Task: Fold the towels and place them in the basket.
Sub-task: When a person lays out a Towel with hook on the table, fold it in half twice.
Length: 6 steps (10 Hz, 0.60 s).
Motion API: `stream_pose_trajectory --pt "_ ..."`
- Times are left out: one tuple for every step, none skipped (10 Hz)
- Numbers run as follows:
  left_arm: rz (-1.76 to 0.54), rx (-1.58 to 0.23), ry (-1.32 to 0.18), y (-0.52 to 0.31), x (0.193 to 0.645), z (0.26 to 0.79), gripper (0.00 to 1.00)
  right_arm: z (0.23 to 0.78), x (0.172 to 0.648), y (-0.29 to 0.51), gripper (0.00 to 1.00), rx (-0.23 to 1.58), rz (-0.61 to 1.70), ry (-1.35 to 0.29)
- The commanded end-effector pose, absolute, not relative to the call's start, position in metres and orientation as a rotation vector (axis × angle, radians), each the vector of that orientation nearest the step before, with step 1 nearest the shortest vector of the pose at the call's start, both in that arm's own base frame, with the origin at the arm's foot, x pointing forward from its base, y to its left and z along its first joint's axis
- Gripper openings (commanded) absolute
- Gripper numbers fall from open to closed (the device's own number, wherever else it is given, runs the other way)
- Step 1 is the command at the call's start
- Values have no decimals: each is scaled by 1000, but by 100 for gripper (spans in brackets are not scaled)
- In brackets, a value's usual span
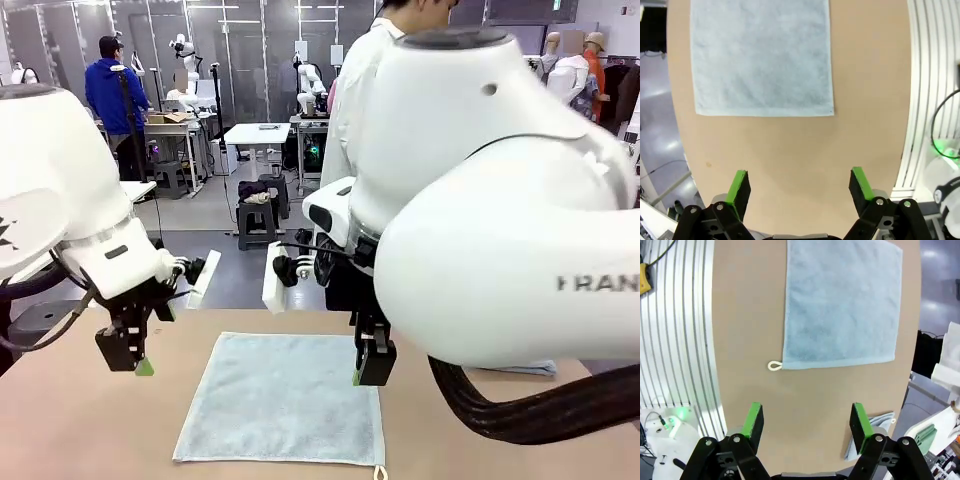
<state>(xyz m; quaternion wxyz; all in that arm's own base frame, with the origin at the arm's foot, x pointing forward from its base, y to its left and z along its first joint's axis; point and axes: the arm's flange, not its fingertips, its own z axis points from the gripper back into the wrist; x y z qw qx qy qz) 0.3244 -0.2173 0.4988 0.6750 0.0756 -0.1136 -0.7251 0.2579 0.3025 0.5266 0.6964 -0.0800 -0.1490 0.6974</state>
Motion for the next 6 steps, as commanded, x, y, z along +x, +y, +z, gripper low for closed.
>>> stream_pose_trajectory --pt "-1595 220 -224 -213 307 501 100 514 274 307 87 -163 1598 -326" --pt "-1591 236 -220 -213 304 499 100 506 280 308 87 -154 1614 -308" --pt "-1587 247 -226 -214 301 497 100 500 284 309 87 -130 1611 -283" --pt "-1583 251 -248 -213 298 497 100 494 288 308 87 -115 1597 -270" --pt "-1593 242 -252 -213 296 496 100 488 291 306 87 -117 1594 -268" --pt "-1601 229 -233 -214 295 494 100 485 294 304 87 -102 1594 -275"
